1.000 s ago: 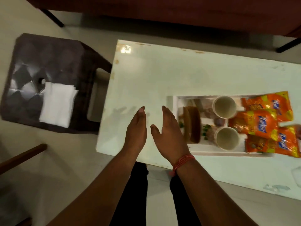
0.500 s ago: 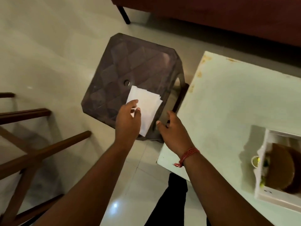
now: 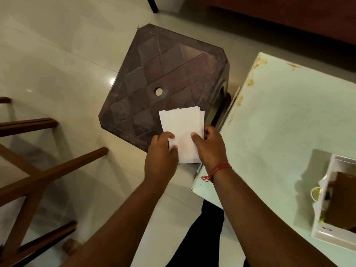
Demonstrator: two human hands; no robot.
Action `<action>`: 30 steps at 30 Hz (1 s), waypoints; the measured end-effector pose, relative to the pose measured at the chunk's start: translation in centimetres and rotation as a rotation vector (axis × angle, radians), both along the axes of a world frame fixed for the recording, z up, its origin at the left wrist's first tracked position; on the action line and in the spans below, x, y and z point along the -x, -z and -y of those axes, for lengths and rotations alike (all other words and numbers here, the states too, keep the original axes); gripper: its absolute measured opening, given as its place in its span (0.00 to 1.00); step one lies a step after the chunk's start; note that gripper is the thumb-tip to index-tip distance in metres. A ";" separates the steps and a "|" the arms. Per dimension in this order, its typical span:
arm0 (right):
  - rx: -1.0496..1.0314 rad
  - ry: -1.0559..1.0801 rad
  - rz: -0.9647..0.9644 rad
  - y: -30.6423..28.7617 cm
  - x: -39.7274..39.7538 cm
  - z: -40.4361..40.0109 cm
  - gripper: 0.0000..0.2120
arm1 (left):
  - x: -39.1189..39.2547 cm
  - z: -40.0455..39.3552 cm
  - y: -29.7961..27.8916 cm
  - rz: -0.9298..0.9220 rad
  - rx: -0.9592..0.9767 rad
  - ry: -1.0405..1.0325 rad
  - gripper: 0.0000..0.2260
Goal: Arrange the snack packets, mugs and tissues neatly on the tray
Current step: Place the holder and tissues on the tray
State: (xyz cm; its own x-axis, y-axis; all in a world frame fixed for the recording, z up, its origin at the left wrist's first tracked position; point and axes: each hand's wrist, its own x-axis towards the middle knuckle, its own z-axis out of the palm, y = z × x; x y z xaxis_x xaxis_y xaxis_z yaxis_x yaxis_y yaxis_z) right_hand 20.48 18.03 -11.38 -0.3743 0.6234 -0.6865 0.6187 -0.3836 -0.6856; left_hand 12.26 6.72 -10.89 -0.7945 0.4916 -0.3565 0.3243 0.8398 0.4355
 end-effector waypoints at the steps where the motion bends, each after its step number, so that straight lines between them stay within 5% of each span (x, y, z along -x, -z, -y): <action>1: 0.020 -0.010 -0.032 -0.1 -0.5 -0.1 0.13 | -0.5 0.0 -0.1 0.002 -0.010 -0.022 0.15; 7: 0.300 0.099 -0.317 -2.0 -6.7 -1.2 0.14 | -5.5 -1.5 -1.3 0.075 -0.119 -0.097 0.18; 9: 0.460 0.214 -0.471 -2.6 -10.0 -2.0 0.15 | -8.0 -2.8 -1.9 0.411 -0.197 -0.319 0.14; 12: 0.616 0.377 -0.608 -3.7 -15.1 -3.4 0.15 | -12.2 -4.9 -2.7 1.184 -0.436 -0.753 0.15; 14: 0.634 0.413 -0.635 -4.1 -19.3 -4.4 0.15 | -15.7 -6.1 -2.9 1.373 -0.516 -0.780 0.17; 16: 0.551 0.398 -0.575 -4.6 -23.7 -5.6 0.13 | -19.3 -7.3 -3.0 1.361 -0.565 -0.677 0.17; 22: -0.183 0.050 0.071 -4.8 -34.8 -7.7 0.11 | -29.1 -11.0 -3.3 1.123 -0.494 -0.505 0.10; 30: -0.424 0.145 0.133 -4.3 -41.8 -6.4 0.15 | -37.0 -12.9 -3.7 1.043 -0.363 -0.420 0.09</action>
State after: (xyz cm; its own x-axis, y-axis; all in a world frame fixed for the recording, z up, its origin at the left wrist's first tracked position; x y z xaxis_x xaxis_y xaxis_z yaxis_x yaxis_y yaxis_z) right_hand 62.28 24.40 -7.11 -0.1885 0.8988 -0.3958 0.6722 -0.1757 -0.7192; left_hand 49.31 19.61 -7.20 -0.3252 0.4673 -0.8221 -0.6017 0.5684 0.5611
